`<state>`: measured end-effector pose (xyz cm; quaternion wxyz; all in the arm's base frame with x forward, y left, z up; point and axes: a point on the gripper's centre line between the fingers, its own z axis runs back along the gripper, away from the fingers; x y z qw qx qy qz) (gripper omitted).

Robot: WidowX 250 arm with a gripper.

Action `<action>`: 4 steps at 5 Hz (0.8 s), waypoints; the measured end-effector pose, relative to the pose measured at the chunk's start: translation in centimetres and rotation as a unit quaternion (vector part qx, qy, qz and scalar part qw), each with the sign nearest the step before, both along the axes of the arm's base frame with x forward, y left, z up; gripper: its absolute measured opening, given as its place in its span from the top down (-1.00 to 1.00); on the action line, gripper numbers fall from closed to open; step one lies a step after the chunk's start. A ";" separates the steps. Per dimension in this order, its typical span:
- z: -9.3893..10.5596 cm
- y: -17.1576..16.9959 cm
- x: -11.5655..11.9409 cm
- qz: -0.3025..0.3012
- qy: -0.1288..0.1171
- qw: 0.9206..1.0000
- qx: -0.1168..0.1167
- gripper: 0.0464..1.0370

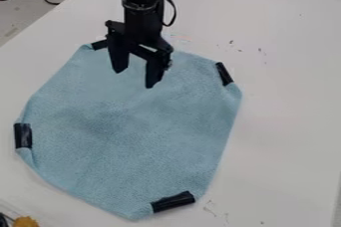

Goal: Put the cloth to the botton

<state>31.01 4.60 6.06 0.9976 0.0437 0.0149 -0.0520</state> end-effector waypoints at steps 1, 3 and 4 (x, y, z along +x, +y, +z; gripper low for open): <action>1.0 -0.7 1.4 0.025 -0.027 0.999 -0.009 -0.93; 3.6 -2.5 5.0 0.113 -0.060 0.991 -0.034 -0.93; 3.5 -4.6 5.3 0.118 -0.055 0.991 -0.042 -0.93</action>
